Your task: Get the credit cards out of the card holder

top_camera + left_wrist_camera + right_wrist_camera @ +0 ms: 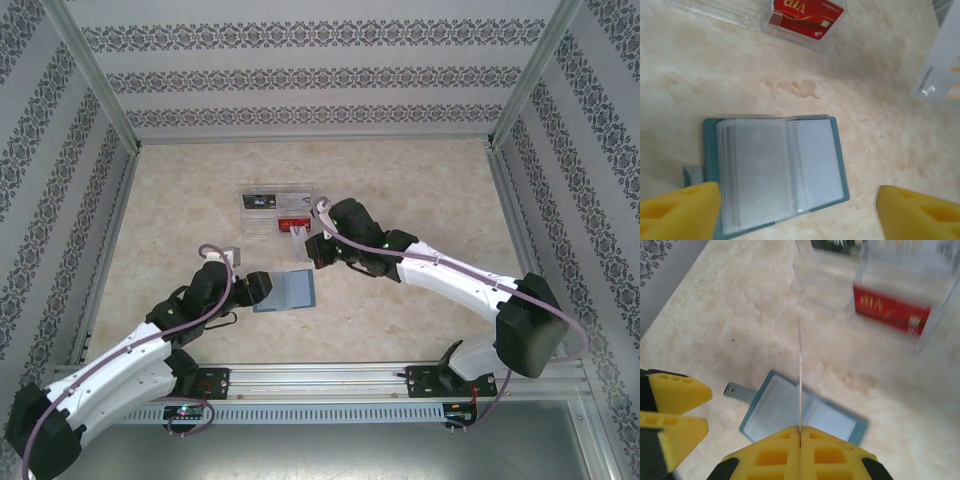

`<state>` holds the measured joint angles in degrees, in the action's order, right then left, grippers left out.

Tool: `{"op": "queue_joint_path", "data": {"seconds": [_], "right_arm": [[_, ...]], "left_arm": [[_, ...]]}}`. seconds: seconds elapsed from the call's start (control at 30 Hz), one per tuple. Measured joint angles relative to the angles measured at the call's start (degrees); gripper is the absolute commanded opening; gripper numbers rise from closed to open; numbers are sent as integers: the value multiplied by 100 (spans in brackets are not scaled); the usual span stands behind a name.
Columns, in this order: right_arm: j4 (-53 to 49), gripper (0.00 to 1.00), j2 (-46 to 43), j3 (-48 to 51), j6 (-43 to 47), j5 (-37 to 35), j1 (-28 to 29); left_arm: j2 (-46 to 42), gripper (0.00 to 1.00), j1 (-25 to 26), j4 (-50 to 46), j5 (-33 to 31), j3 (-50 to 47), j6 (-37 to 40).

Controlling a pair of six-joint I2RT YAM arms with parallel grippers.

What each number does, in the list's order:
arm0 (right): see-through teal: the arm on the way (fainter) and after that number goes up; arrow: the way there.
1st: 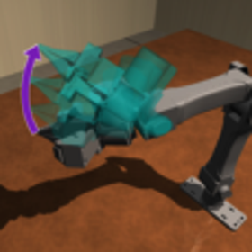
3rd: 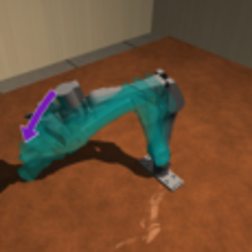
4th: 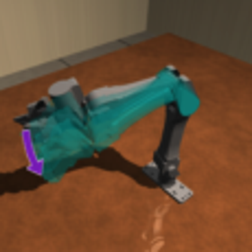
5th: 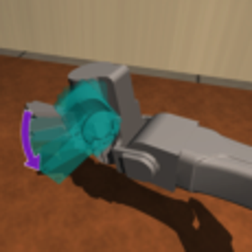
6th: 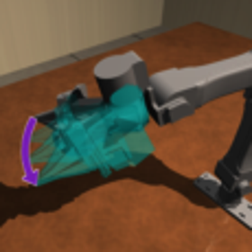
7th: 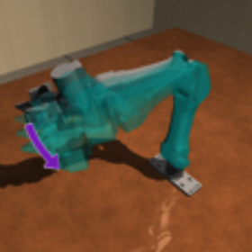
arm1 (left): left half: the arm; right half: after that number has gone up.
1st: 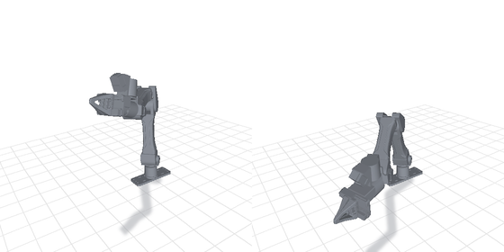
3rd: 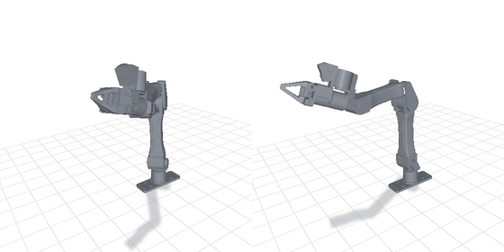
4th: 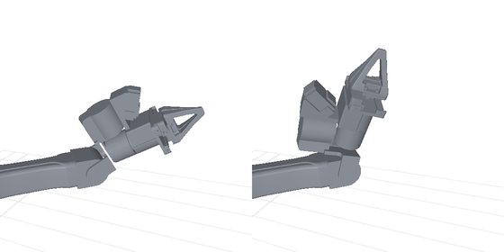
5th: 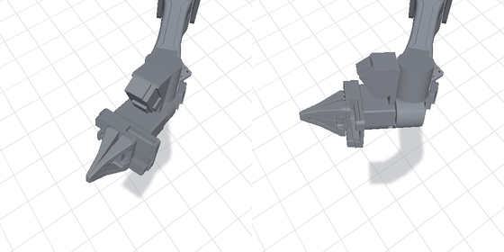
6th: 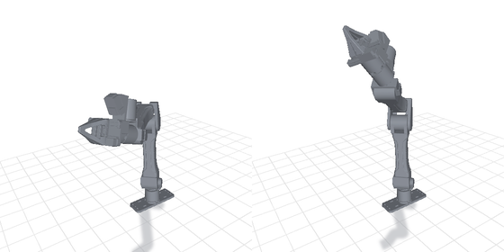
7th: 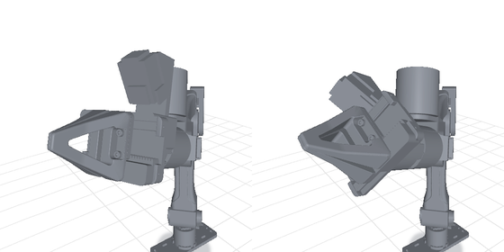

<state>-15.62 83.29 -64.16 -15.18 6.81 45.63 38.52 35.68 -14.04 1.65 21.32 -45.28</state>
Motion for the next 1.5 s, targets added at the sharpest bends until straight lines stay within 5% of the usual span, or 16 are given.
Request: {"op": "queue_joint_path", "data": {"seconds": [0.67, 1.0, 1.5], "right_arm": [[-592, 0, 2428, -2173, 5788, -2684, 251], [-802, 0, 3075, -3300, 6642, -2852, -52], [-1126, 0, 3471, -3436, 6660, -2730, -114]], "left_arm": [[-1572, 100, 0, -1123, -442, -175, 28], [-1790, 100, 0, -1434, -669, -175, 28], [-1803, 100, 0, -1554, -726, -201, 28]]}}
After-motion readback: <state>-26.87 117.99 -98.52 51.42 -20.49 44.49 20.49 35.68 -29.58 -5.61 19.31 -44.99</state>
